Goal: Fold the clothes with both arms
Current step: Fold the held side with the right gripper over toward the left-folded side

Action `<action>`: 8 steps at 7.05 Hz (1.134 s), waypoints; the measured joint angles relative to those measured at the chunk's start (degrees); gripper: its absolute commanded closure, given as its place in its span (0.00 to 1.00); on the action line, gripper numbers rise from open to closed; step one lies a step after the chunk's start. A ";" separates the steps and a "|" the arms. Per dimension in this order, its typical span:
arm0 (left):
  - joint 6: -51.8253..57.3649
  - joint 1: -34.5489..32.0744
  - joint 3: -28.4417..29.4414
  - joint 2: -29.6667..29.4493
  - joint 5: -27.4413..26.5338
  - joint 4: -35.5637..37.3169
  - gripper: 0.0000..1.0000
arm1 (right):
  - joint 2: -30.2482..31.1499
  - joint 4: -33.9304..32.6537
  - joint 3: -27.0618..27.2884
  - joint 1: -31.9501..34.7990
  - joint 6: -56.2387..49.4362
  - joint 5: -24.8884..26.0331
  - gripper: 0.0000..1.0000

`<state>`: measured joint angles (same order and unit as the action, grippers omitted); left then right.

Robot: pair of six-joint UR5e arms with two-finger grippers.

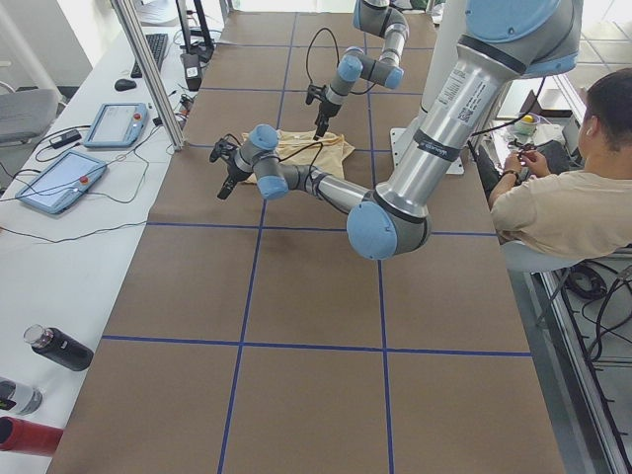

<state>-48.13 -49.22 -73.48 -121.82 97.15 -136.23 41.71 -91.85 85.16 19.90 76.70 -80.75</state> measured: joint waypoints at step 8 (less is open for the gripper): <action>-0.03 0.00 0.09 0.00 -0.03 -0.08 0.00 | -3.58 -10.45 -6.62 2.22 -11.48 -4.06 0.00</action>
<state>-48.16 -49.22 -73.39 -121.82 97.12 -136.31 38.13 -102.30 78.54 22.12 65.22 -84.81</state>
